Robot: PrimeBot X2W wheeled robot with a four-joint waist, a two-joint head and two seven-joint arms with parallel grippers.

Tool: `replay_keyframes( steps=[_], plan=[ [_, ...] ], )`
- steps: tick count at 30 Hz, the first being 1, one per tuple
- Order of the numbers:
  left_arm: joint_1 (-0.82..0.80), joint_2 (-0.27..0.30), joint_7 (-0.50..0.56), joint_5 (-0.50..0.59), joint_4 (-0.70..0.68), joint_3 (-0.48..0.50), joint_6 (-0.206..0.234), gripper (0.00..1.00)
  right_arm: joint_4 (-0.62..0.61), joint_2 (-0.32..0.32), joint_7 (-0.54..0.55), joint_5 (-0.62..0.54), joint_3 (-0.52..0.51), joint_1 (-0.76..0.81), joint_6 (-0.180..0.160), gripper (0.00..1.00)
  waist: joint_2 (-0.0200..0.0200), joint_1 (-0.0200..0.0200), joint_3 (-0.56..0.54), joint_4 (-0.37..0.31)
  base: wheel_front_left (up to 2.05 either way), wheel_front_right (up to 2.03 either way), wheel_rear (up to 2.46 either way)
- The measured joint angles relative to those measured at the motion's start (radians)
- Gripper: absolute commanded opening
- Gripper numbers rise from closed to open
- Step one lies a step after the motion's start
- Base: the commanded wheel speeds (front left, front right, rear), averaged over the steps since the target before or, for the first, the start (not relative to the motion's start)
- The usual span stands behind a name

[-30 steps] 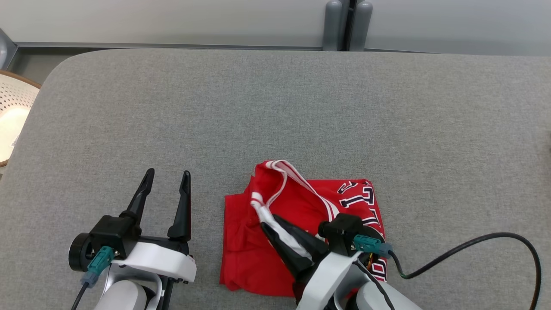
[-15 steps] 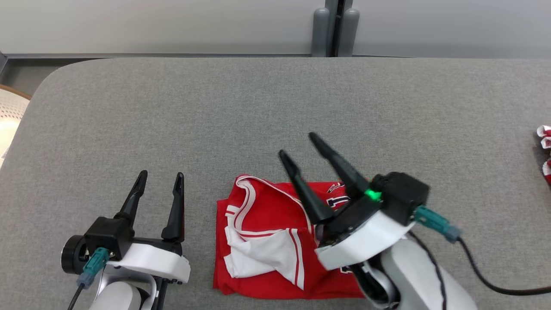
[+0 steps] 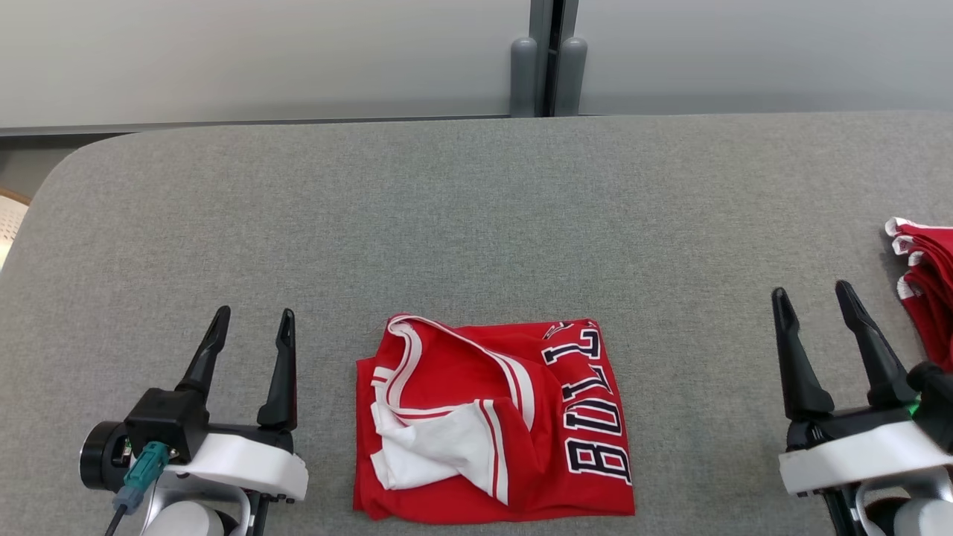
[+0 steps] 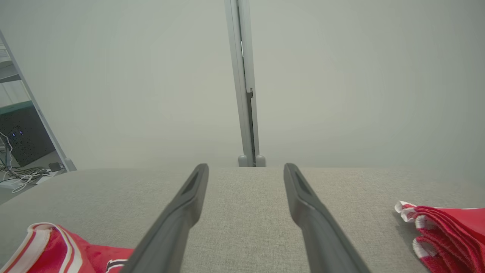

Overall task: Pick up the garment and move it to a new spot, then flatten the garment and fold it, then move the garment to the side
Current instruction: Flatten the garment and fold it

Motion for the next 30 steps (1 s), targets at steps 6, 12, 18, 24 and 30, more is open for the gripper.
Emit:
replay_keyframes(
  steps=[6, 12, 18, 24, 30],
  plan=[
    [0.009, 0.011, 0.008, 0.0, -0.015, -0.001, 0.003, 1.0, -0.073, 0.008, 0.049, -0.017, -0.049, 0.094, 0.0, 1.0, 0.0, 0.0, -0.009, -0.008, 0.0, 0.0, 0.0],
    [0.015, 0.016, 0.013, 0.0, -0.024, -0.006, 0.009, 1.0, -0.114, 0.027, 0.077, -0.027, -0.061, 0.124, 0.0, 1.0, 0.0, 0.0, -0.011, -0.005, 0.0, 0.0, 0.0],
    [0.015, 0.021, 0.018, -0.002, -0.029, -0.007, 0.012, 1.0, -0.123, 0.034, 0.096, -0.031, -0.059, 0.128, 0.0, 0.7, 0.0, 0.0, -0.012, -0.002, 0.0, 0.0, 0.0],
    [0.008, 0.023, 0.02, -0.003, -0.036, -0.012, 0.013, 1.0, -0.063, 0.034, 0.138, 0.003, 0.093, 0.122, 0.0, 0.0, 0.0, 0.0, 0.0, 0.007, 0.0, 0.0, 0.0],
    [-0.024, 0.005, 0.018, -0.003, -0.029, -0.027, 0.002, 1.0, 0.08, 0.06, 0.134, 0.065, 0.321, 0.046, 0.0, 0.0, 0.0, 0.0, 0.026, 0.031, 0.0, 0.0, 0.0]
  ],
)
